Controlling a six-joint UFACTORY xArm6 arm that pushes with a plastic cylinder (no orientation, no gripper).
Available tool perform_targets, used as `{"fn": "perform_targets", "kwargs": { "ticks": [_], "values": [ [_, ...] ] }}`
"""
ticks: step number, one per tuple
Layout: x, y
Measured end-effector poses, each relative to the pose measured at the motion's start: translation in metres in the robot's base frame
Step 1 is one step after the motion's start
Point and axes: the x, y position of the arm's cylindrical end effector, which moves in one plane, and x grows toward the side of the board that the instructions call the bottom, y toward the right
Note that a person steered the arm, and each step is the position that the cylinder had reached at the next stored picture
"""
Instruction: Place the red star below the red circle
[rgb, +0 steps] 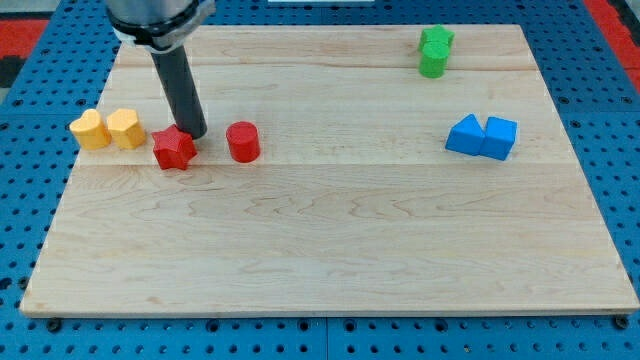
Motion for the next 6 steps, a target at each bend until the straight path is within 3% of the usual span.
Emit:
{"fn": "perform_targets", "kwargs": {
  "ticks": [3, 6],
  "values": [
    [0.008, -0.059],
    [0.063, 0.030]
  ]
}}
